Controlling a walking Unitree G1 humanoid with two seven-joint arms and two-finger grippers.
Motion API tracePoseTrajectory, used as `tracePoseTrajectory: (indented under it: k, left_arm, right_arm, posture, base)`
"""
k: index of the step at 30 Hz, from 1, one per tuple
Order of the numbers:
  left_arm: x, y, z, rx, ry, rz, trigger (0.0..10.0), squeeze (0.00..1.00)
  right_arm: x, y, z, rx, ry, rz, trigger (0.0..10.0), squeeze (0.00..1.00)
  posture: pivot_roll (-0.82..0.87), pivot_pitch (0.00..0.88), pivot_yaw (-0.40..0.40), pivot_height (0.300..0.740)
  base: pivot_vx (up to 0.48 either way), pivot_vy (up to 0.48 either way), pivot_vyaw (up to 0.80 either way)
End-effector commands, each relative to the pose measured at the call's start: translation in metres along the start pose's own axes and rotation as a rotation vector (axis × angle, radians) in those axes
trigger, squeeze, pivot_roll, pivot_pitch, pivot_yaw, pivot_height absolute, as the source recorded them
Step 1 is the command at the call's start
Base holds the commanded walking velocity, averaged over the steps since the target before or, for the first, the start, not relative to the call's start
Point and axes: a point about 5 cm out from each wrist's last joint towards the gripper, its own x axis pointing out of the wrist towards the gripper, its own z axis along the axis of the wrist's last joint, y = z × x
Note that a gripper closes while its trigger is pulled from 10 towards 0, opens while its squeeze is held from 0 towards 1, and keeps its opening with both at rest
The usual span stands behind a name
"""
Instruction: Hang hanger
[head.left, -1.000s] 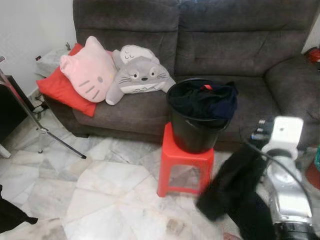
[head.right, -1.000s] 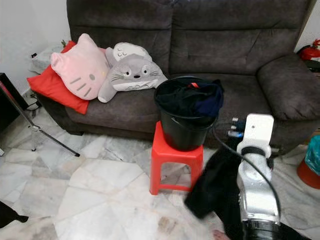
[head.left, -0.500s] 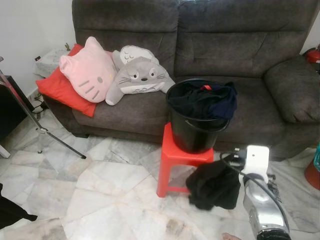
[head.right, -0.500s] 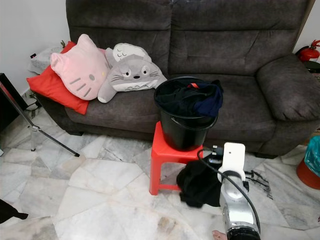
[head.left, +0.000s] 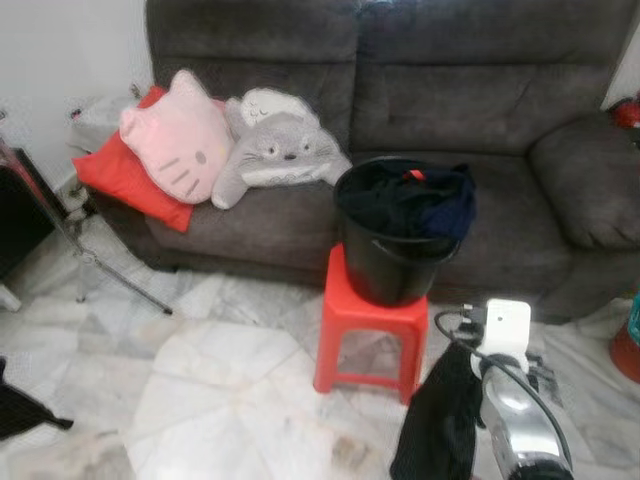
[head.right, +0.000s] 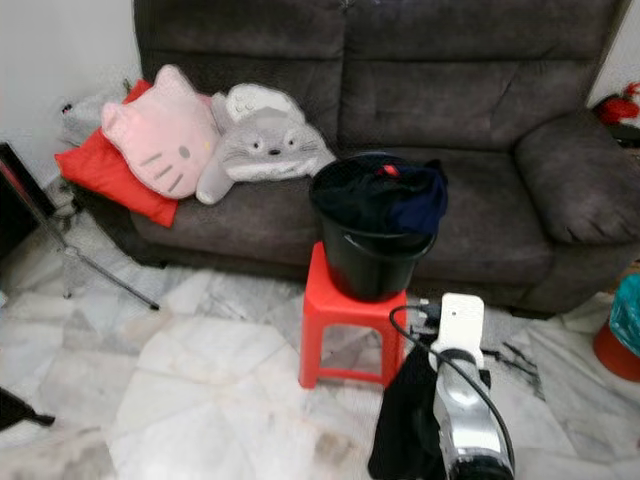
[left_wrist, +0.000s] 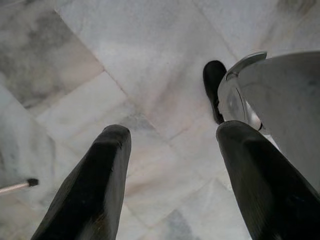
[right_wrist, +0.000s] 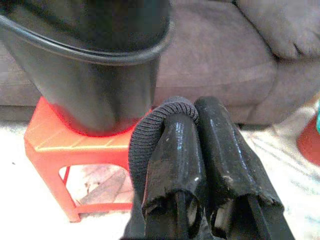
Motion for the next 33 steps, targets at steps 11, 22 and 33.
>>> tracePoseTrajectory:
  k: [11, 22, 33]
  left_arm:
    - [-0.002, 0.000, -0.011, 0.000, 0.031, 0.001, 10.0, 0.00]
    - [-0.003, 0.000, -0.013, 0.001, 0.036, 0.001, 10.0, 0.00]
    - [-0.003, 0.000, -0.014, -0.012, 0.025, 0.014, 10.0, 0.00]
  right_arm:
    - [0.005, 0.011, 0.021, 0.007, -0.101, 0.041, 10.0, 0.00]
    - [0.005, 0.016, 0.025, -0.001, -0.118, 0.056, 10.0, 0.00]
    - [0.008, 0.016, 0.033, -0.002, -0.141, 0.060, 10.0, 0.00]
  posture:
    - [-0.10, 0.000, 0.027, 0.740]
    - [-0.09, 0.000, 0.027, 0.740]
    - [-0.08, 0.000, 0.023, 0.740]
  base:
    - [0.000, 0.000, 0.79]
    - [0.000, 0.000, 0.79]
    - [0.000, 0.000, 0.79]
